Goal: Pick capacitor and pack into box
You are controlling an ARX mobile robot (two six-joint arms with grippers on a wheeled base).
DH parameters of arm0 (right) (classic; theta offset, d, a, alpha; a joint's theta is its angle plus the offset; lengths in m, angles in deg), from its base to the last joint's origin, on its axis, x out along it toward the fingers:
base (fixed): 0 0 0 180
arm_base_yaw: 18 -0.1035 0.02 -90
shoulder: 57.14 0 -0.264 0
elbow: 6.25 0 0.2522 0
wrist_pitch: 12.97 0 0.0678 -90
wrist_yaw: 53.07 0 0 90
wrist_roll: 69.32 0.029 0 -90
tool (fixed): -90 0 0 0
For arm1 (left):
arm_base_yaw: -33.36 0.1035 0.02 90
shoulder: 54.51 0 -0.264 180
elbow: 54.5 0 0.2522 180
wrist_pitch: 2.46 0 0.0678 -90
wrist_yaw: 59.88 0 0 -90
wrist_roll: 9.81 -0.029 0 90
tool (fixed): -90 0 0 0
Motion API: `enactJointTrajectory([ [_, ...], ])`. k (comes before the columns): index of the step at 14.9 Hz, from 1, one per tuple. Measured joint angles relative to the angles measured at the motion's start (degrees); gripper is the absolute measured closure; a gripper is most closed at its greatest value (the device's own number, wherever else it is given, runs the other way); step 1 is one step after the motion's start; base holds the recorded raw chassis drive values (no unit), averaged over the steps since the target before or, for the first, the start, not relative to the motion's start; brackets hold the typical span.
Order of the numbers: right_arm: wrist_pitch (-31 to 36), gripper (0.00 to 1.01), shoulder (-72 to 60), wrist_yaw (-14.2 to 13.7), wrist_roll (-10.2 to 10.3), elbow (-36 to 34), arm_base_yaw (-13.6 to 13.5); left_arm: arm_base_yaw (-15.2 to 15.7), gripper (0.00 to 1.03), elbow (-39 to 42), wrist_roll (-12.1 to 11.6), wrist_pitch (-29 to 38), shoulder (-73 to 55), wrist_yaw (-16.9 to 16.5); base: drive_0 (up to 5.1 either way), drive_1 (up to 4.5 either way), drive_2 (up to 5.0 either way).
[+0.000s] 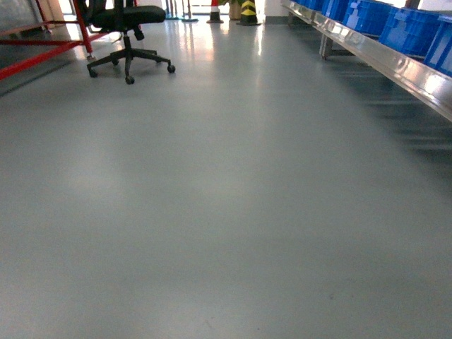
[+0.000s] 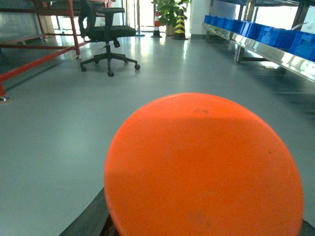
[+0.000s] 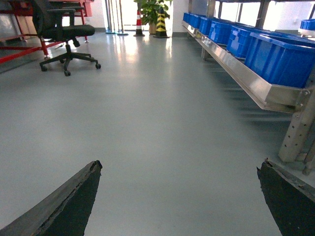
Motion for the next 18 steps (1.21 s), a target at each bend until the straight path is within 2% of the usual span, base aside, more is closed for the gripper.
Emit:
enactJointTrajectory([
  [18,0.3,0.03,0.0,0.0,0.0,0.0,0.0,0.0,0.59,0.0,0.0,-0.2,0.0,0.1,-5.0,2.42,2.4],
])
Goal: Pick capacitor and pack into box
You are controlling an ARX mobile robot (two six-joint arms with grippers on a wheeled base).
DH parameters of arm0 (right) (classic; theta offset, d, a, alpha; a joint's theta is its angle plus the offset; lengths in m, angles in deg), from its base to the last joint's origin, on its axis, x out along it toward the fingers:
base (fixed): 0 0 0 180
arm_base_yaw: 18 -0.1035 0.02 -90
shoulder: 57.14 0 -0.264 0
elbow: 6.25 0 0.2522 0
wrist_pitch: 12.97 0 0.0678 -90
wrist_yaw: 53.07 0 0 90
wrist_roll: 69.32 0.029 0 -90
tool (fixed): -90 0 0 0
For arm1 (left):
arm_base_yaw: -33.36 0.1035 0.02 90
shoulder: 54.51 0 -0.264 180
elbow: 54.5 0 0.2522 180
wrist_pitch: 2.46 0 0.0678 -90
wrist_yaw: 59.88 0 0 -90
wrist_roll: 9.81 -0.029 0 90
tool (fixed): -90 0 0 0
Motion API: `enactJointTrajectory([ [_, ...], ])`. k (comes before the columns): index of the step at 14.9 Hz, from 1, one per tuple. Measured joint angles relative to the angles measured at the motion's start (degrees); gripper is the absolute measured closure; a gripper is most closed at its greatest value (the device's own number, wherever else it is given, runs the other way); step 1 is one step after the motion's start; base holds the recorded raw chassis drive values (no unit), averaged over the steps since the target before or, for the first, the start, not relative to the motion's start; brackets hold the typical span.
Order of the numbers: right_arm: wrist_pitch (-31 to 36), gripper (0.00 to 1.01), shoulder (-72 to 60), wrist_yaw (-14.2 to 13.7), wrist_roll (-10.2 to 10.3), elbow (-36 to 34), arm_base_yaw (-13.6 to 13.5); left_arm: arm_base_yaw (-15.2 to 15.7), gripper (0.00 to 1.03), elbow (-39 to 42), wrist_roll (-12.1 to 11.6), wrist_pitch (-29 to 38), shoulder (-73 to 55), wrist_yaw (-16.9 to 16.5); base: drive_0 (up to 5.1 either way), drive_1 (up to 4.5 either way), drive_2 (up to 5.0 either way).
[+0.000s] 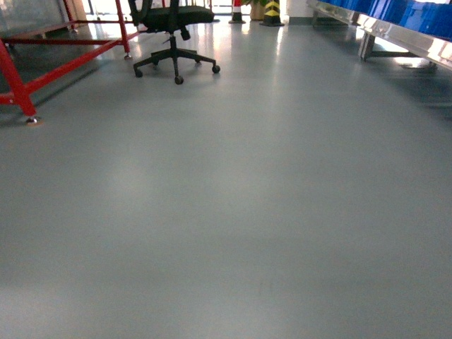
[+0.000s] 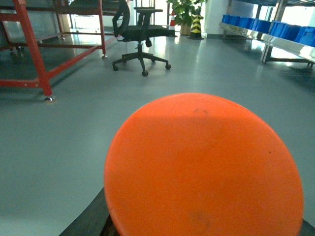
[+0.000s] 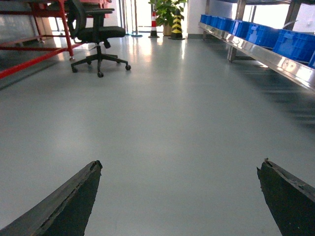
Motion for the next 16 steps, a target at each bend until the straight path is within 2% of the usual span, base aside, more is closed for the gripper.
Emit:
enactJointTrajectory([
  [16,-0.3,0.03,0.0,0.0,0.0,0.0,0.0,0.0,0.59,0.0,0.0,0.0,0.0,-0.1,-5.0,2.46,2.5],
])
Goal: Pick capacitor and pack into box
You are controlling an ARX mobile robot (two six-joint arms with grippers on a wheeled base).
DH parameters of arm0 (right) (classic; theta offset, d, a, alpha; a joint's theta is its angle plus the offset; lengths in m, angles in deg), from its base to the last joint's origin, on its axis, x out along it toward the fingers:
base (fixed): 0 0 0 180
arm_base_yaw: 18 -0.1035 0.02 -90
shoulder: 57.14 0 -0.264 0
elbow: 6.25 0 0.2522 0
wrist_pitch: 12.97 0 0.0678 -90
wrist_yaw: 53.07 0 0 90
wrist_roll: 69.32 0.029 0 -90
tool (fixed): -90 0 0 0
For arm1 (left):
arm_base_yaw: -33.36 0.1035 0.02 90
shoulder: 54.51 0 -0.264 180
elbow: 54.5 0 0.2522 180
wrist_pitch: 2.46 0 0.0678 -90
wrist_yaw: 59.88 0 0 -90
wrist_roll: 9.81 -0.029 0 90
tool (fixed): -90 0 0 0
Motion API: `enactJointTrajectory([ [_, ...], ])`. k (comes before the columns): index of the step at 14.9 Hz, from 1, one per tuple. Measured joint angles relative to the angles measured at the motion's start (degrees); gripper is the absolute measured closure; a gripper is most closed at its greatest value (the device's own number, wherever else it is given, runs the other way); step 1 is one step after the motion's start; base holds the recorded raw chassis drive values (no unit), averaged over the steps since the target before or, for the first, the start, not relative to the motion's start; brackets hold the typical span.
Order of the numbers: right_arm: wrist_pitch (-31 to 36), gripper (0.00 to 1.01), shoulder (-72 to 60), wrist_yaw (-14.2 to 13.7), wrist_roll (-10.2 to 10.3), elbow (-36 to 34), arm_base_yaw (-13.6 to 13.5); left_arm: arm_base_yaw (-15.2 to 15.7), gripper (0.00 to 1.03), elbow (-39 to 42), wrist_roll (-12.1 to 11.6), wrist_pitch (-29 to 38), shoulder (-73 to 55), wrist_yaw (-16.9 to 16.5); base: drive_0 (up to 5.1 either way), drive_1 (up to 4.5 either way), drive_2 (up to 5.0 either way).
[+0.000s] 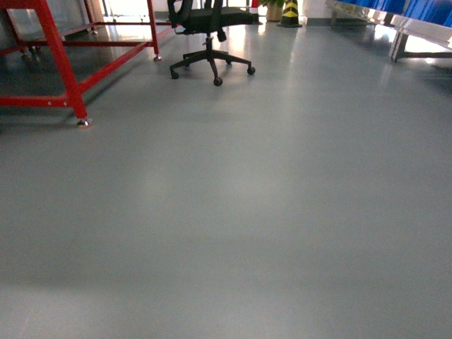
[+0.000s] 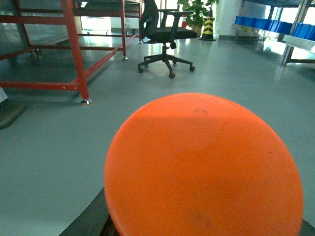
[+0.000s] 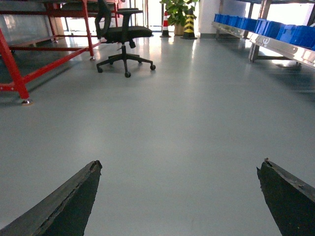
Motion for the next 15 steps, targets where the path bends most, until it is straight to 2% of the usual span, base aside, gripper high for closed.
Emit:
enactJointTrajectory([
  [15,-0.1,0.03,0.0,0.0,0.0,0.0,0.0,0.0,0.59,0.0,0.0,0.0,0.0,0.0,-5.0,2.42,2.4],
])
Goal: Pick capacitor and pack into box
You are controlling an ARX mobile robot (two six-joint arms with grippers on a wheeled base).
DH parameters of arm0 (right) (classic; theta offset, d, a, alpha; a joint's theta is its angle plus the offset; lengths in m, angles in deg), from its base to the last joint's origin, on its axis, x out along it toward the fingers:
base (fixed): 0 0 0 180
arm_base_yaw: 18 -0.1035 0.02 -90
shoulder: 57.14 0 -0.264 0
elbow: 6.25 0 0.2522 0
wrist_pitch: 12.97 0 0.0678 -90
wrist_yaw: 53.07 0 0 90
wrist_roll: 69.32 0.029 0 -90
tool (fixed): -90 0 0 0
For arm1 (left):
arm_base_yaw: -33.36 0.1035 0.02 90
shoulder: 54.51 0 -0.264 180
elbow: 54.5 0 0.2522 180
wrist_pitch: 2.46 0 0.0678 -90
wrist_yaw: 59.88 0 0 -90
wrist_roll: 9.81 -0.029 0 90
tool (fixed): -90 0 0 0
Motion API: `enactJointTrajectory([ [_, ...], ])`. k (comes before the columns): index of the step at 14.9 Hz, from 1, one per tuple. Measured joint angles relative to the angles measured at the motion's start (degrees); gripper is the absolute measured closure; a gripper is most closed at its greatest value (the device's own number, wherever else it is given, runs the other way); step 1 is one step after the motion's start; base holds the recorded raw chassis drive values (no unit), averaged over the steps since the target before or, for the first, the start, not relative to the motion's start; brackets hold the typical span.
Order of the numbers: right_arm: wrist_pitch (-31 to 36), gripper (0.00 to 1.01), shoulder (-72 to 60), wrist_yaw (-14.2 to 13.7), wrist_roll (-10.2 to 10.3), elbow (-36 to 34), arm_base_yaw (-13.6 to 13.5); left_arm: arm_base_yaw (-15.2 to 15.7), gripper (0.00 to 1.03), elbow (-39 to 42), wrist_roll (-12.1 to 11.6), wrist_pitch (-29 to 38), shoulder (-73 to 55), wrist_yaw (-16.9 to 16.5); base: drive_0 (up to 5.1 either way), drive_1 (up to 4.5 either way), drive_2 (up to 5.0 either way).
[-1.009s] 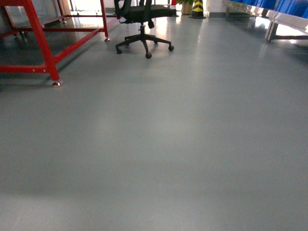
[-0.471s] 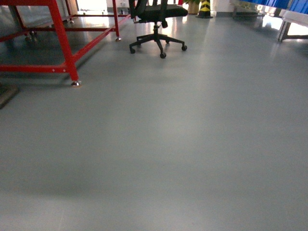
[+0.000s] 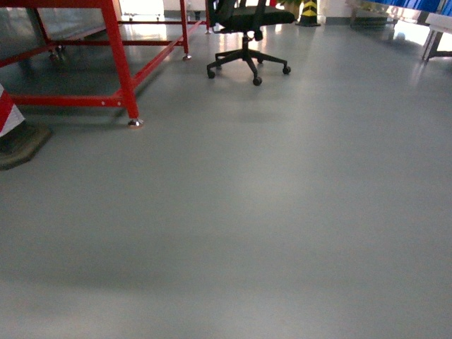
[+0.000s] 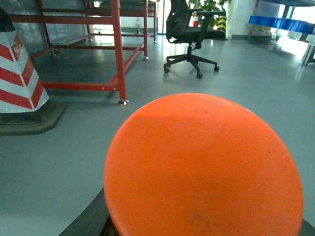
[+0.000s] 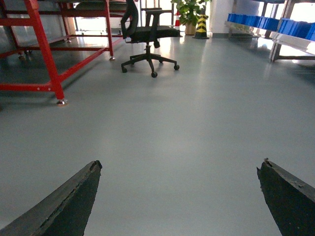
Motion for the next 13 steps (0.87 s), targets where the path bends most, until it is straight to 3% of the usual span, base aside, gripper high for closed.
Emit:
enactJointTrajectory([
  [13,0.0,0.03,0.0,0.0,0.0,0.0,0.0,0.0,0.59,0.0,0.0,0.0,0.0,-0.1,-5.1,2.39,2.4],
])
